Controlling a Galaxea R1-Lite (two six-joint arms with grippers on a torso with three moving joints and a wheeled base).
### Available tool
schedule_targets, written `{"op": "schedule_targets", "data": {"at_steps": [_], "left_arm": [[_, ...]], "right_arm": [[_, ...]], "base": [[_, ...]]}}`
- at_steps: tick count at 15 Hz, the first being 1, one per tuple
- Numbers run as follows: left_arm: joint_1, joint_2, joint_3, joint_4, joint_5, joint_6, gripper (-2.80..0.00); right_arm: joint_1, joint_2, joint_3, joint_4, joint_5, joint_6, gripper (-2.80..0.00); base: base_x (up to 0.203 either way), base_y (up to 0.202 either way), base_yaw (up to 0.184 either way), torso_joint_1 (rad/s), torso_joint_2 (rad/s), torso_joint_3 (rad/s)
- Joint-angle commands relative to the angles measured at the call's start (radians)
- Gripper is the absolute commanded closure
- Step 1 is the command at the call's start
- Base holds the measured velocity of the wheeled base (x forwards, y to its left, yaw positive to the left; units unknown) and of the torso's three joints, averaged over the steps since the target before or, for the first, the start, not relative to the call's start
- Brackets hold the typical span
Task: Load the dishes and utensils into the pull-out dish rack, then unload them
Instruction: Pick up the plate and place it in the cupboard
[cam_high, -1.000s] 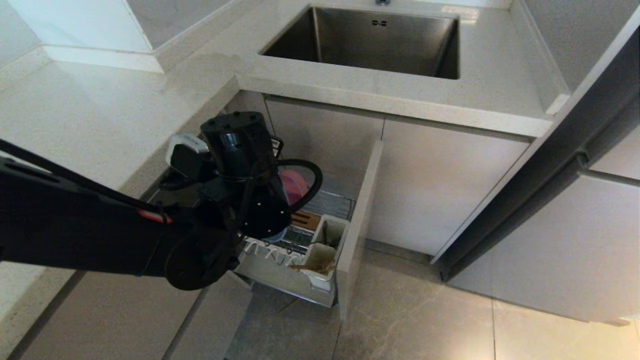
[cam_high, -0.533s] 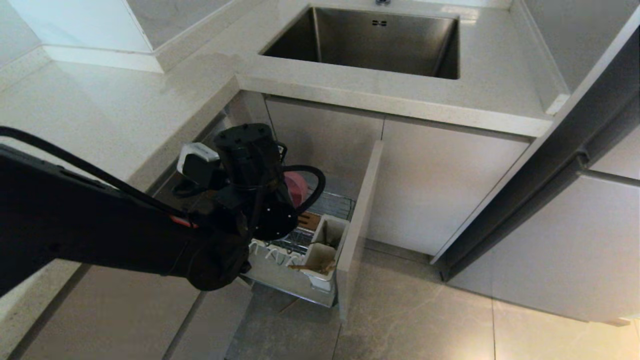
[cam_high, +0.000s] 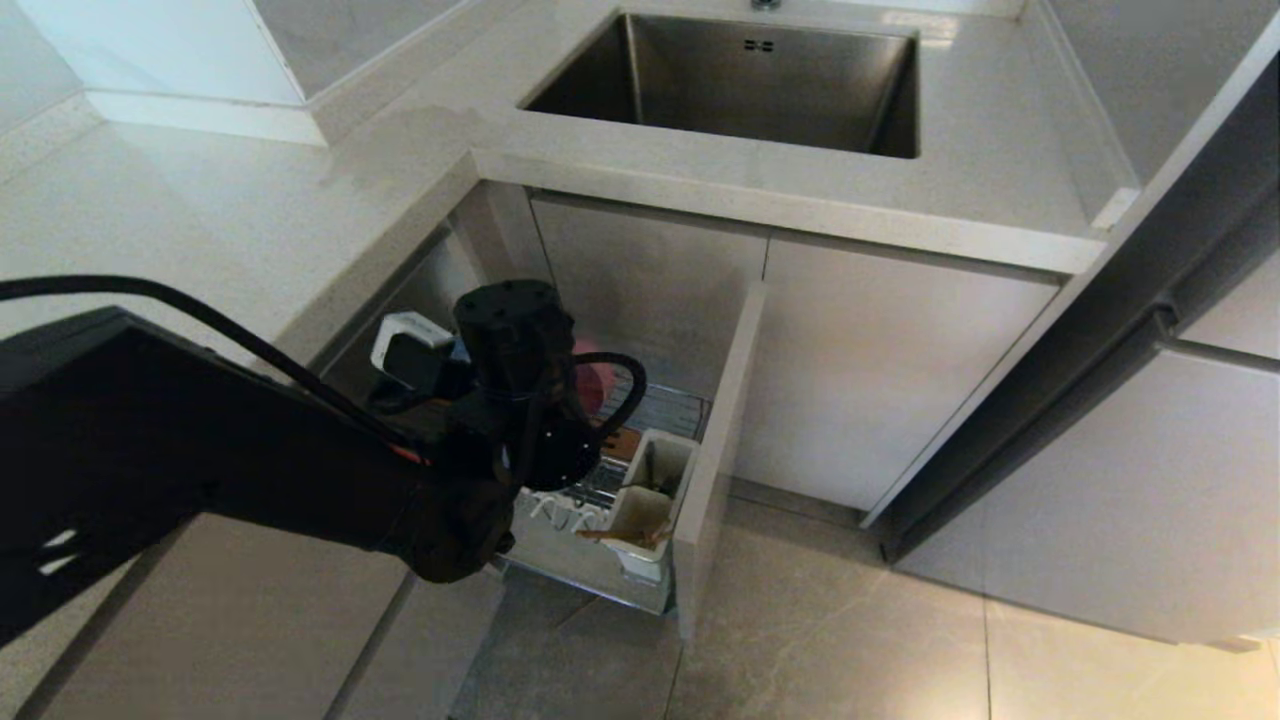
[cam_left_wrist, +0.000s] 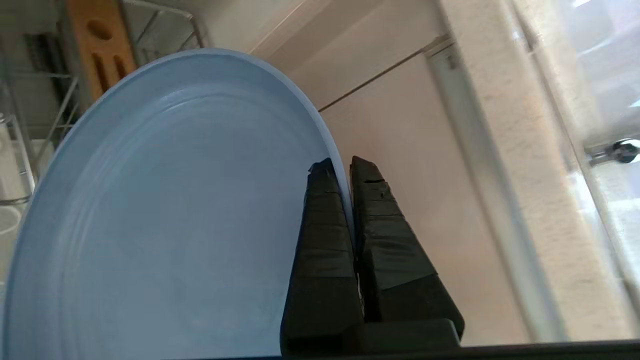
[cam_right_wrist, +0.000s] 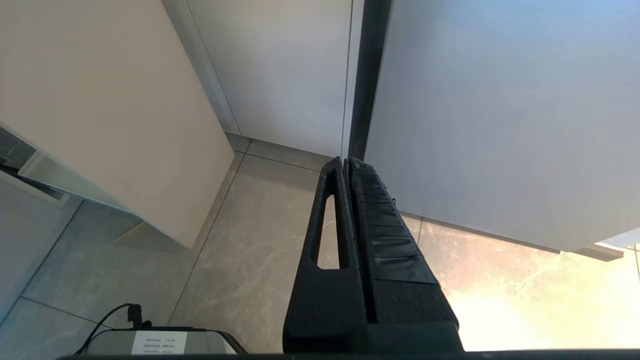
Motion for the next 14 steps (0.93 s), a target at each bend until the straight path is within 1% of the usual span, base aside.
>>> {"op": "schedule_targets", "data": {"at_steps": [1,4,14], "left_arm": [[0.004,0.017,0.002,-0.018,0.006,-0.006,0.00],[0.010,0.038,0.006,-0.044,0.006,-0.011,0.00],[0.033,0.083,0.008,-0.044,0.003,-0.042,0.00]], "right_arm": [[0.000,0.000,0.008,0.000,0.000,0.000,0.00],[0.000,0.000,0.008,0.000,0.000,0.000,0.00],[0.000,0.000,0.008,0.000,0.000,0.000,0.00]], "base": [[0.000,0.000,0.000,0.000,0.00,0.000],[0.000,0.000,0.000,0.000,0.00,0.000],[0.000,0.000,0.000,0.000,0.00,0.000]]}}
